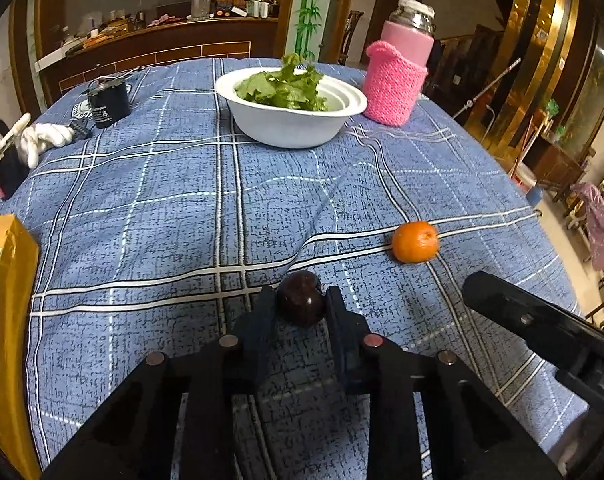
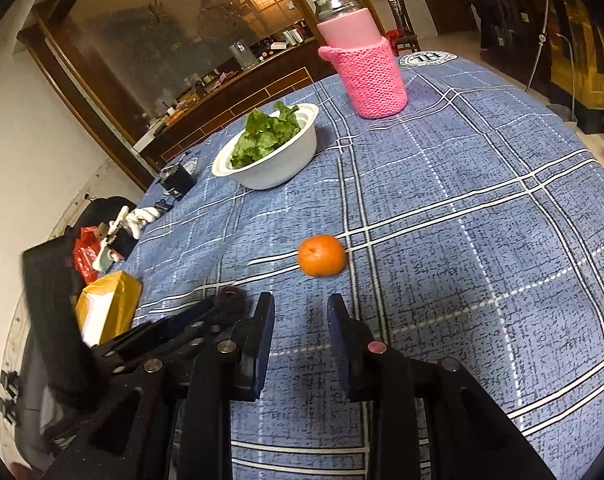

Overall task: Organize fruits
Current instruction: 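Grasp the last dark plum with the left gripper while the right gripper grasps the orange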

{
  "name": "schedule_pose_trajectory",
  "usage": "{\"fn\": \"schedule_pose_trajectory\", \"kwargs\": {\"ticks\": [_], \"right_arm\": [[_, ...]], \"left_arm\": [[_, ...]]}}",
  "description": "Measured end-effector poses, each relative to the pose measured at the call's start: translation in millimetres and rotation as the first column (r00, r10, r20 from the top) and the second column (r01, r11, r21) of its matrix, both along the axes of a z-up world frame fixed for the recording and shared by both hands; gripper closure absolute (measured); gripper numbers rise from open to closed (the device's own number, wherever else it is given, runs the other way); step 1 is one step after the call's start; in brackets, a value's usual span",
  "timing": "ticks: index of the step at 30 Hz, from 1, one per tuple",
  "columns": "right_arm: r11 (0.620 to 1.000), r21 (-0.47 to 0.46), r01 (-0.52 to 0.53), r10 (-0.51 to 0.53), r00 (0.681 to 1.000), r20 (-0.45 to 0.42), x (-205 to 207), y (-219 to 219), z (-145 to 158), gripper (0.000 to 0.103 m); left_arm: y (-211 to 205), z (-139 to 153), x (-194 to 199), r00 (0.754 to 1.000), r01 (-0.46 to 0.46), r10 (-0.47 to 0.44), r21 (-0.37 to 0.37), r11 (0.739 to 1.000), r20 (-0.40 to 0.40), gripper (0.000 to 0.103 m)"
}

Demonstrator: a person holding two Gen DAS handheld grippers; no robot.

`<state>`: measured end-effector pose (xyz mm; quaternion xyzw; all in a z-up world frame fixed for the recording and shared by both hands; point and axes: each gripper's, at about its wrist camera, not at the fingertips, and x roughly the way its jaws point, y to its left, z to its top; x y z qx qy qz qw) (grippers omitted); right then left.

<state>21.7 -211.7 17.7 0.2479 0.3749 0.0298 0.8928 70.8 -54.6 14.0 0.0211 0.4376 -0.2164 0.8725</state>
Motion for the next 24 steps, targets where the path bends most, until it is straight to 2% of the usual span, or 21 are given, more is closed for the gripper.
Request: {"fn": "schedule_pose_trajectory", "kwargs": {"ticks": [3,7,9,10,14,17,20,21,24], "right_arm": [[0.999,0.001,0.032,-0.032,0.999,0.005,0,-10,-1,0.073],[0.998,-0.023,0.062,-0.062,0.998,0.025,-1,-18,-1,0.071],[0.999,-0.025,0.034,-0.033,0.999,0.029,4,-13,-1,0.061],[0.999,-0.035,0.031,-0.030,0.999,0.023,7,-11,-1,0.059],[0.990,-0.142,0.018,-0.017,1.000,0.007,25,4,7,0.045],[0.978,-0.204,-0.036,0.019,0.996,-0.084,50,19,-3,0.045],[0.963,-0.267,-0.047,0.014,0.992,-0.125,55,28,-12,0.047],[0.963,-0.264,-0.049,0.014,0.991,-0.133,53,29,-15,0.067],[0.967,-0.255,-0.028,-0.003,0.993,-0.119,43,27,-17,0.069]], "left_arm": [[10,9,-5,1.000,-0.025,0.024,-0.040,0.999,-0.005,0.080],[22,21,-14,0.998,-0.044,0.047,-0.087,0.995,0.035,0.080],[29,25,-14,0.998,-0.046,0.052,-0.118,0.992,0.044,0.080],[32,24,-13,0.998,-0.046,0.052,-0.132,0.990,0.039,0.080],[44,21,-6,0.999,-0.050,0.045,-0.210,0.976,-0.028,0.080],[43,22,-7,0.999,-0.038,0.032,-0.221,0.975,-0.030,0.080],[39,27,-11,1.000,-0.013,0.010,-0.225,0.974,-0.015,0.080],[37,29,-14,1.000,-0.004,0.003,-0.219,0.976,-0.004,0.080],[36,32,-19,1.000,0.015,-0.014,-0.220,0.975,0.004,0.080]]}}
